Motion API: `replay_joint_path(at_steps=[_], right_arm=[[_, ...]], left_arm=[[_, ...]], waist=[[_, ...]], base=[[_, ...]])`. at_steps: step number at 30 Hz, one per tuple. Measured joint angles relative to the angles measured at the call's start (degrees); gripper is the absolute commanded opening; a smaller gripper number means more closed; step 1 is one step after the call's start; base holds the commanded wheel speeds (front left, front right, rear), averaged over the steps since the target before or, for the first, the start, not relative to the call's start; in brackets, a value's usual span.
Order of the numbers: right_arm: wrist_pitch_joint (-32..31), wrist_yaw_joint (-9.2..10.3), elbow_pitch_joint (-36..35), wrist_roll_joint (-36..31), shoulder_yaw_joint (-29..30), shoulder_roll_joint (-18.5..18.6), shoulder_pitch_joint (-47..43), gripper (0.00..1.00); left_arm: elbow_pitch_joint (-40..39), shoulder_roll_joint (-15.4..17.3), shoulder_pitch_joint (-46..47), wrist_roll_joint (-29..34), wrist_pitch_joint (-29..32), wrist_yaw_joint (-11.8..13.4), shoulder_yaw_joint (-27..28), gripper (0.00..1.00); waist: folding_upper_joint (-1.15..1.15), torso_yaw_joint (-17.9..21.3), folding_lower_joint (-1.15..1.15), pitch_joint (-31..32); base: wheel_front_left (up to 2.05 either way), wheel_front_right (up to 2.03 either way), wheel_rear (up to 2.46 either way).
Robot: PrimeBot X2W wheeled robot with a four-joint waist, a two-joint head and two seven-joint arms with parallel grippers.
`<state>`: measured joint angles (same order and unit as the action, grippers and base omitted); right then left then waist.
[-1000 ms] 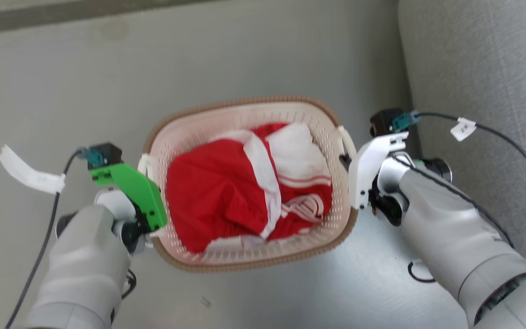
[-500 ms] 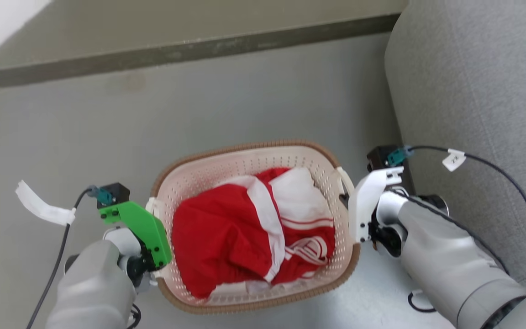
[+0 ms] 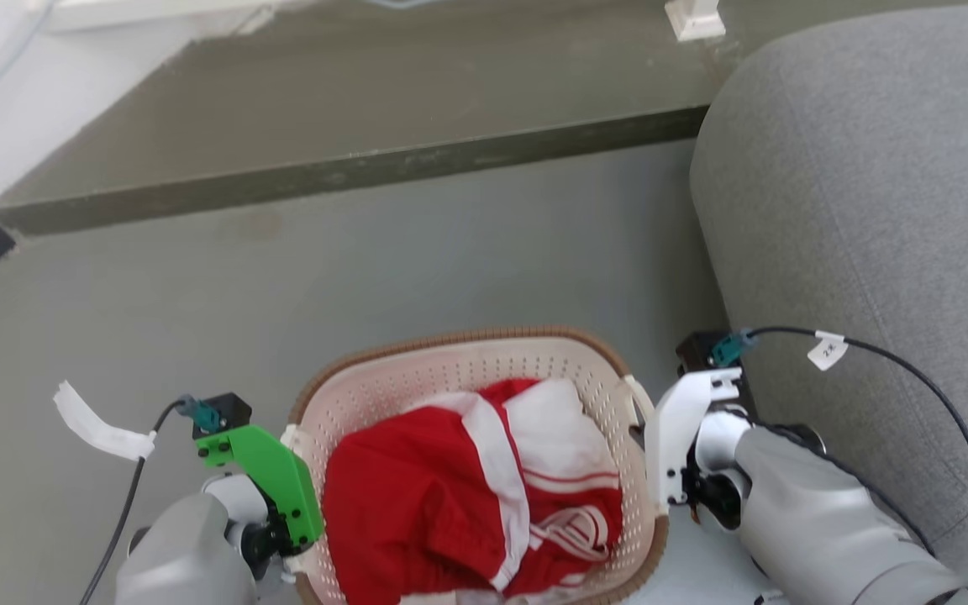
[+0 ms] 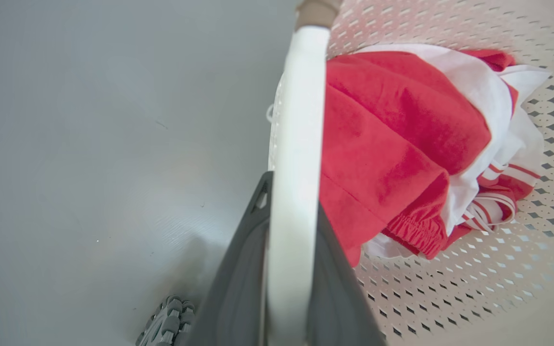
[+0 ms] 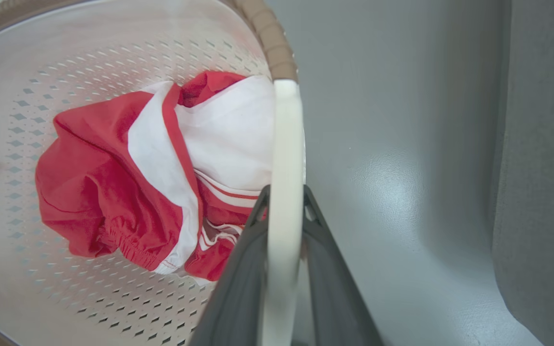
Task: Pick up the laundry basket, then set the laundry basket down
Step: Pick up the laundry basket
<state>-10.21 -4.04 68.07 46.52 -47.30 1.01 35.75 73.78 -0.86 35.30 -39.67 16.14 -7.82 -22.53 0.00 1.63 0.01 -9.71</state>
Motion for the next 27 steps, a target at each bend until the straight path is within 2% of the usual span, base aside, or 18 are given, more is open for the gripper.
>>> replay_joint_path(at_steps=[27], right_arm=[[-2.5,-0.16,1.4,2.3,-1.0,-0.5,-5.2,0.0]], left_arm=[[0.2,-0.2,-5.3,-1.4,2.8,0.3,-0.8,0.0]], waist=[[0.0,-0.3,0.0,8.3]], base=[[0.0,0.0,0.0]])
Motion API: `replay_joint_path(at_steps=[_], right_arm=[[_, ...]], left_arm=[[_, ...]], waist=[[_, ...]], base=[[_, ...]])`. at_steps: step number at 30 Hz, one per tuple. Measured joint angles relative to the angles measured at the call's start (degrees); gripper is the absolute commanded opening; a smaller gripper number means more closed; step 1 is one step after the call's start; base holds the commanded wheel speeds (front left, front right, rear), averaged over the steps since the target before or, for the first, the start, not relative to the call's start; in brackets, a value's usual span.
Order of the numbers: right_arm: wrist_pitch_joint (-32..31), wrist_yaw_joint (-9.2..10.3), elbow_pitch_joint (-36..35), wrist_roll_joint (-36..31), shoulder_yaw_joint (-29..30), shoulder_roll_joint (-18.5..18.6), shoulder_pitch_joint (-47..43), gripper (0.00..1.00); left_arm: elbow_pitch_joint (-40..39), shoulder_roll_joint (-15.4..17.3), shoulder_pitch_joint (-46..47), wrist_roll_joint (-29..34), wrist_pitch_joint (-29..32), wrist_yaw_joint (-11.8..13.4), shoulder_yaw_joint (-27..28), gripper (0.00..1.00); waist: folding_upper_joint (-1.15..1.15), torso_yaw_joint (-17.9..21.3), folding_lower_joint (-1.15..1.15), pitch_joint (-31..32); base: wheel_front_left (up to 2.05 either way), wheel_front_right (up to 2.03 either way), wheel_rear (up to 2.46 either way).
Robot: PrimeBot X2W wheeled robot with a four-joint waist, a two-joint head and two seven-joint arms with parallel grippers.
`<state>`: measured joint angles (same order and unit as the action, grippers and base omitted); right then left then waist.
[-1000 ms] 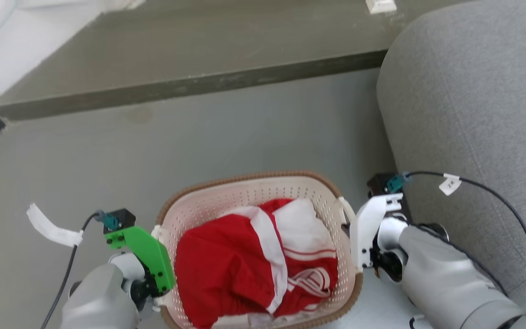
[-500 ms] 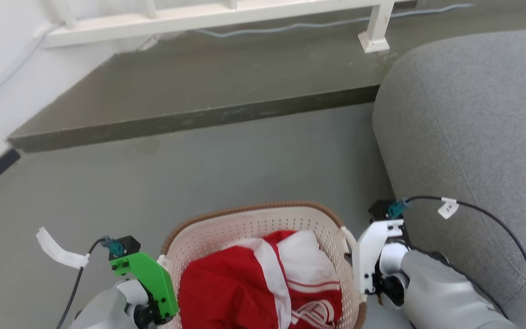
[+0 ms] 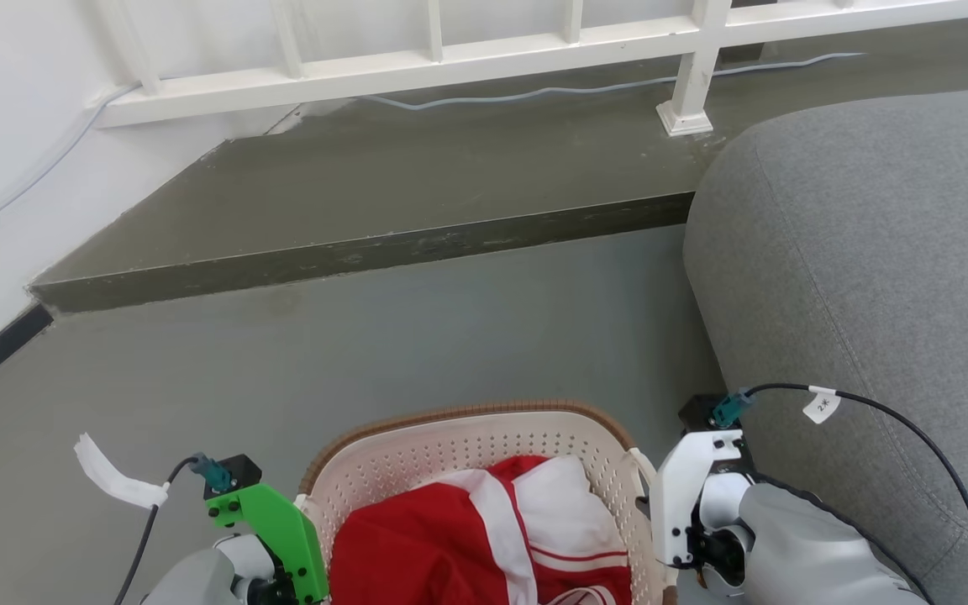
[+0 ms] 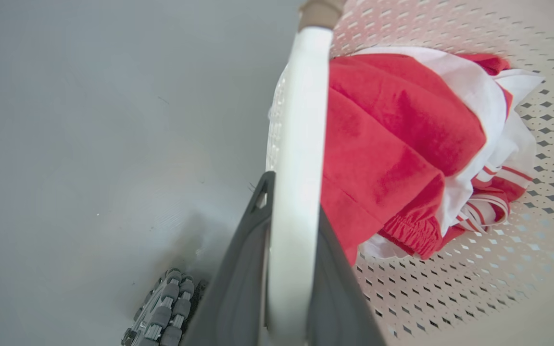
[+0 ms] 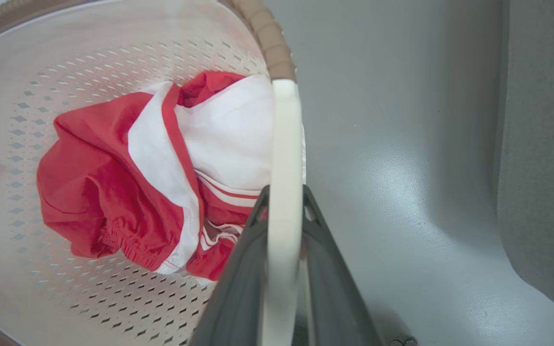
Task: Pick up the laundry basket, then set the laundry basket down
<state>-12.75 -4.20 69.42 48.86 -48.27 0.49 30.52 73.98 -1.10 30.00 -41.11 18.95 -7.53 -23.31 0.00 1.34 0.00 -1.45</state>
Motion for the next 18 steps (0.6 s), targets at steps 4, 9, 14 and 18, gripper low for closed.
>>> replay_joint_path(at_steps=[4,9,14,18], right_arm=[[-0.2,0.01,0.0,0.1,-0.1,0.0,-0.1,0.0],[-0.2,0.01,0.0,0.1,-0.2,0.0,-0.1,0.0],[-0.5,0.02,0.0,0.1,-0.7,0.0,-0.1,0.0],[-0.5,0.02,0.0,0.2,-0.8,0.0,-0.1,0.0]], left_arm=[[0.0,0.0,-0.1,-0.1,0.2,0.1,0.0,0.0],[0.0,0.0,-0.1,-0.1,0.3,0.4,-0.1,0.0],[0.0,0.0,-0.2,-0.1,0.8,0.6,-0.7,0.0],[0.0,0.0,-0.3,-0.1,0.9,0.6,-0.9,0.0]], waist=[[0.0,0.0,0.0,0.2],[0.0,0.0,0.0,0.4],[0.0,0.0,0.0,0.4],[0.0,-0.1,0.0,0.4]], base=[[0.0,0.0,0.0],[0.0,0.0,0.0],[0.0,0.0,0.0],[0.0,0.0,0.0]])
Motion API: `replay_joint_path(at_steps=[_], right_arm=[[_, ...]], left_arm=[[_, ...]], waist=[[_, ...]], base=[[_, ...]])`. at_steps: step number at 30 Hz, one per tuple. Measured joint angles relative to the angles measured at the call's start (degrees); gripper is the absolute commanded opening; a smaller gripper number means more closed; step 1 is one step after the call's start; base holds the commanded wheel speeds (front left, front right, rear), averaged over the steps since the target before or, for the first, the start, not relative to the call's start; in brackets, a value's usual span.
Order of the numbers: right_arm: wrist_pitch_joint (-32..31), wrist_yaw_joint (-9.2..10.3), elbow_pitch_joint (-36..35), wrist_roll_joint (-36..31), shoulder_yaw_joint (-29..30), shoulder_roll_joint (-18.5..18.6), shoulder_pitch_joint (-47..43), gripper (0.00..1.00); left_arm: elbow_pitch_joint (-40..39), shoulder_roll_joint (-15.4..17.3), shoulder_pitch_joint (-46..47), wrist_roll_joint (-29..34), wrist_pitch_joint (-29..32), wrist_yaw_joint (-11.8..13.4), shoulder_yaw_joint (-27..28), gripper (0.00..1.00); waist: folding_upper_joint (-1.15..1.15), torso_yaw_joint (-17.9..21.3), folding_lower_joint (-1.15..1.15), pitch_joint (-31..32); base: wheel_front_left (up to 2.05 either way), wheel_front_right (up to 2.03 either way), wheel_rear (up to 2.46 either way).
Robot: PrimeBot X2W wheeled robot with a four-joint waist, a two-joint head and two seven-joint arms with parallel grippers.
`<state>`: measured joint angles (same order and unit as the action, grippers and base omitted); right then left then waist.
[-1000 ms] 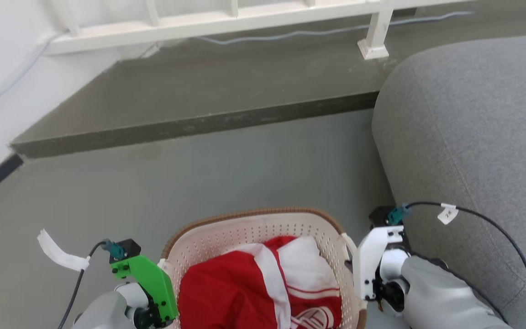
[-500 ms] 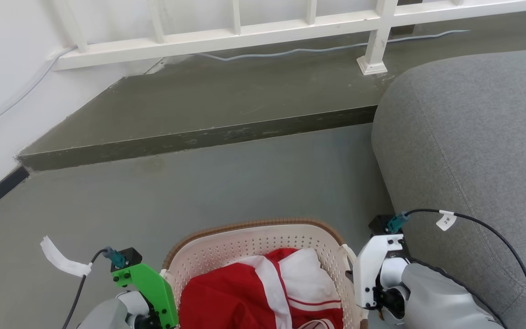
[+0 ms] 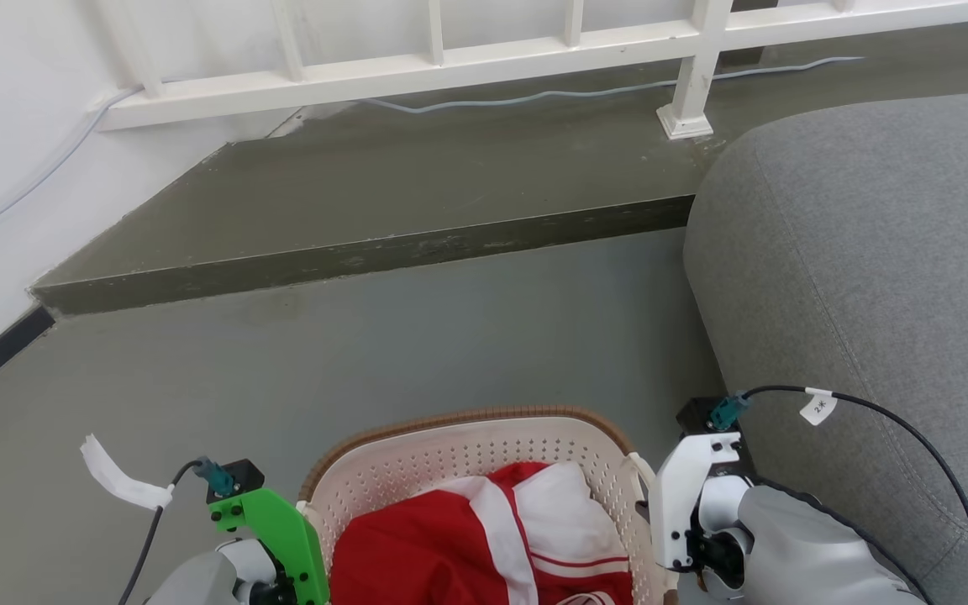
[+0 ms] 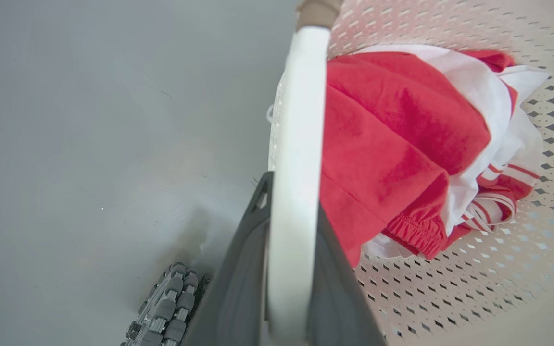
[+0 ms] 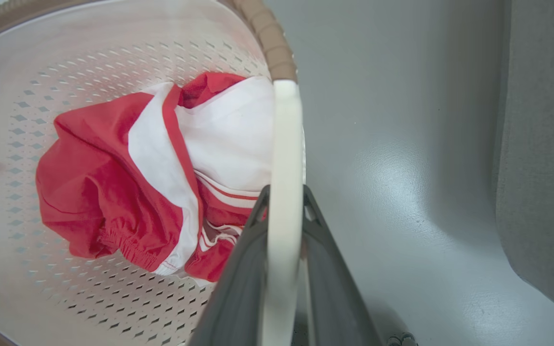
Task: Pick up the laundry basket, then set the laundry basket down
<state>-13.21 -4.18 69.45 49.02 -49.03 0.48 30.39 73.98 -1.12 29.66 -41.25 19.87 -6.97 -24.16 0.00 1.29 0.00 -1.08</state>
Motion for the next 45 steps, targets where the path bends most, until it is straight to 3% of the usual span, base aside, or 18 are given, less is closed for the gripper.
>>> replay_joint_path(at_steps=[22,35,45], right_arm=[[0.0,0.23,0.0,0.5,-0.4,0.0,0.2,0.0],[0.6,0.83,-0.7,0.5,-1.0,0.4,3.2,0.0],[2.4,2.4,-1.6,0.5,-1.1,0.8,8.1,0.0]], left_arm=[[-0.4,0.0,0.0,-0.4,0.3,0.2,-0.9,0.0],[-1.5,0.1,2.3,-0.6,-0.9,1.0,-0.9,0.0],[-2.7,0.3,6.5,-0.4,-3.4,1.5,-0.8,0.0]], waist=[[0.0,0.0,0.0,-1.5],[0.0,0.5,0.0,-7.2],[0.0,0.7,-0.01,-13.4]], base=[[0.0,0.0,0.0],[0.0,0.0,0.0],[0.0,0.0,0.0]])
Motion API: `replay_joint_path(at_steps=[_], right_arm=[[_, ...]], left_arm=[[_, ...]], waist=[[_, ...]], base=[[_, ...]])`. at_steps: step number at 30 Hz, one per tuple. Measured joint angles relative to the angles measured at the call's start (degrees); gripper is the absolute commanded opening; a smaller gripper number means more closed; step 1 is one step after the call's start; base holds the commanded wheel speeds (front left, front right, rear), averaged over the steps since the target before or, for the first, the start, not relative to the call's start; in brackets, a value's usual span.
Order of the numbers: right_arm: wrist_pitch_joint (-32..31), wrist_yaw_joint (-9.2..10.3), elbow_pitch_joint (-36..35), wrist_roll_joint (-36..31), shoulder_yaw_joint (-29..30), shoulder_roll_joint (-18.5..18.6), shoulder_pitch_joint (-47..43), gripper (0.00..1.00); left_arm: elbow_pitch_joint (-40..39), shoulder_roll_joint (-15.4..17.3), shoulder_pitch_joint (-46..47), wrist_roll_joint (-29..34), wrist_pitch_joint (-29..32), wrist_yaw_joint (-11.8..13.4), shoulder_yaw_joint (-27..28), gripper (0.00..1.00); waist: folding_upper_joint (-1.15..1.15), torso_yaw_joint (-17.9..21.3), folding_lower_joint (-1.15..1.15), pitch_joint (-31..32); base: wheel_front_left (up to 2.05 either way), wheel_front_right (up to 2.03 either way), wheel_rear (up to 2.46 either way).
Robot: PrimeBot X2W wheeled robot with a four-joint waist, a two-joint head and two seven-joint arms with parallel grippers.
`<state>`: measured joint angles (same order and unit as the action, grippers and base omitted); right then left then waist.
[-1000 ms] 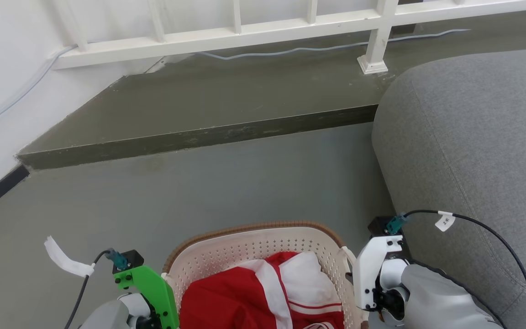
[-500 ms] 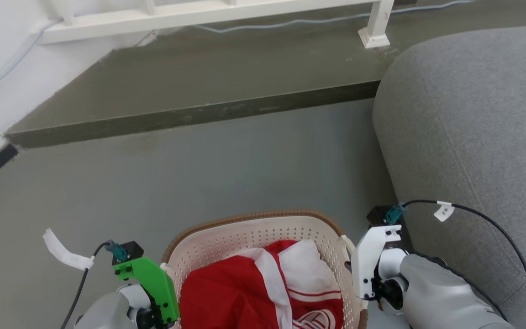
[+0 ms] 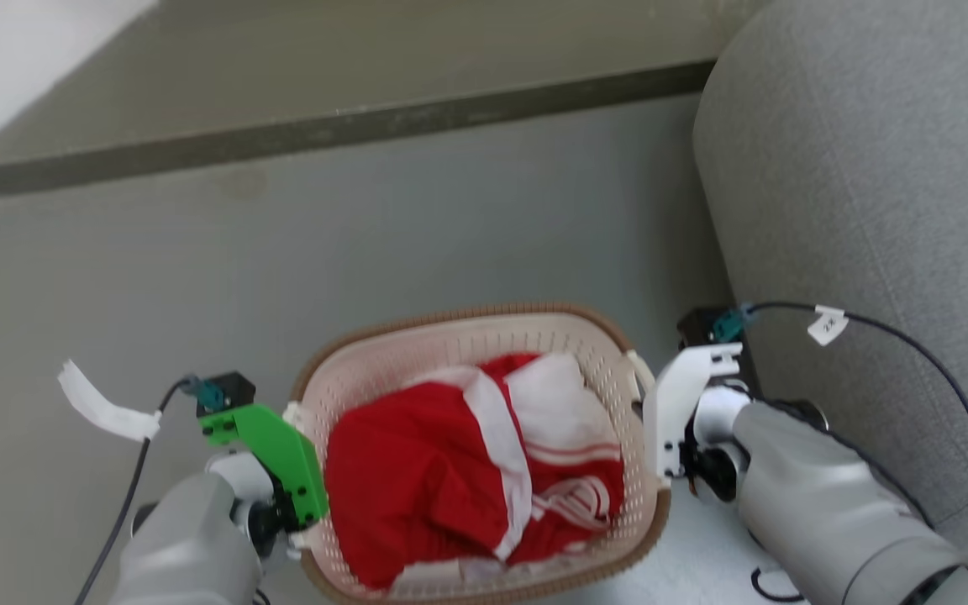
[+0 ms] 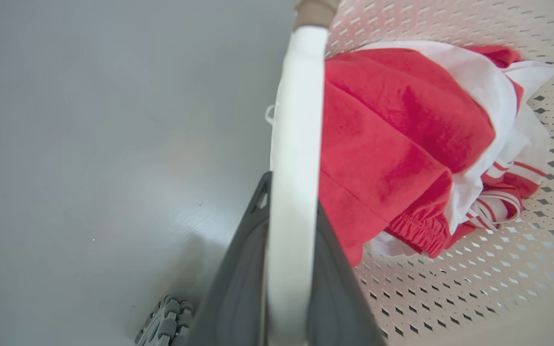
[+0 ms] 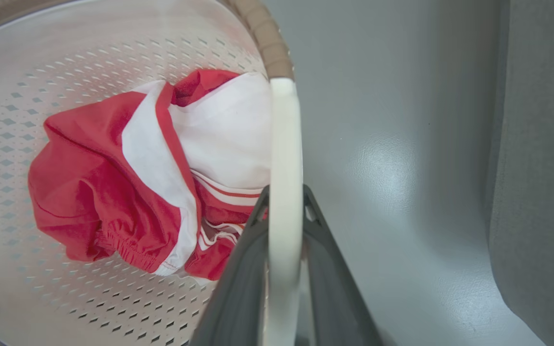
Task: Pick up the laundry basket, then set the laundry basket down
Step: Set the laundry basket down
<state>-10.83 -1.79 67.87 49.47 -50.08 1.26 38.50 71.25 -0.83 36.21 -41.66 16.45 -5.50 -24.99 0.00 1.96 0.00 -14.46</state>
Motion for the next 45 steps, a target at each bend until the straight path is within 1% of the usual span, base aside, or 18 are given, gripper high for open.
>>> replay_joint_path(at_steps=[3,9,14,18,20,27,38,45], right_arm=[[0.7,0.54,-0.3,0.0,0.1,0.1,1.7,0.0],[2.8,1.82,-0.7,-0.1,0.5,0.0,5.7,0.0],[4.3,1.98,-1.0,-0.2,0.6,0.0,7.8,0.0],[5.8,2.94,-1.4,-0.6,0.8,0.0,9.6,0.0],[6.6,2.98,-1.4,-0.6,0.9,0.0,10.7,0.0],[9.6,4.34,-1.6,-1.3,1.1,0.0,14.2,0.0],[13.1,4.91,-1.8,-1.7,1.5,0.0,18.2,0.0],[14.8,5.41,-1.6,-2.1,1.7,-0.1,20.8,0.0]], left_arm=[[-0.5,0.1,1.3,0.0,-0.7,0.5,0.2,0.0],[-1.6,0.9,4.6,0.1,-2.6,0.5,0.4,0.0],[-2.3,1.4,6.4,0.1,-3.9,0.5,0.5,0.0],[-3.1,1.7,8.3,0.5,-5.2,0.5,0.7,0.0],[-3.3,1.8,9.3,0.6,-5.7,0.5,0.7,0.0],[-4.5,2.6,12.9,1.3,-8.0,0.5,0.5,0.0],[-5.5,3.4,16.9,3.1,-12.0,0.5,0.4,0.0],[-5.5,3.6,19.5,3.4,-13.1,0.5,0.2,0.0]], waist=[[0.0,0.0,0.0,-2.1],[0.0,0.0,0.0,-7.2],[0.0,0.1,0.0,-10.1],[0.0,0.2,0.0,-13.1],[0.0,0.3,-0.01,-14.6],[0.0,0.6,-0.01,-19.8],[0.0,0.9,0.0,-27.3],[0.0,0.9,0.0,-31.4]], base=[[0.0,0.0,0.0],[0.0,0.0,0.0],[0.0,0.0,0.0],[0.0,0.0,0.0],[0.0,0.0,0.0],[0.0,0.0,0.0],[0.0,0.0,0.0],[0.0,0.0,0.0]])
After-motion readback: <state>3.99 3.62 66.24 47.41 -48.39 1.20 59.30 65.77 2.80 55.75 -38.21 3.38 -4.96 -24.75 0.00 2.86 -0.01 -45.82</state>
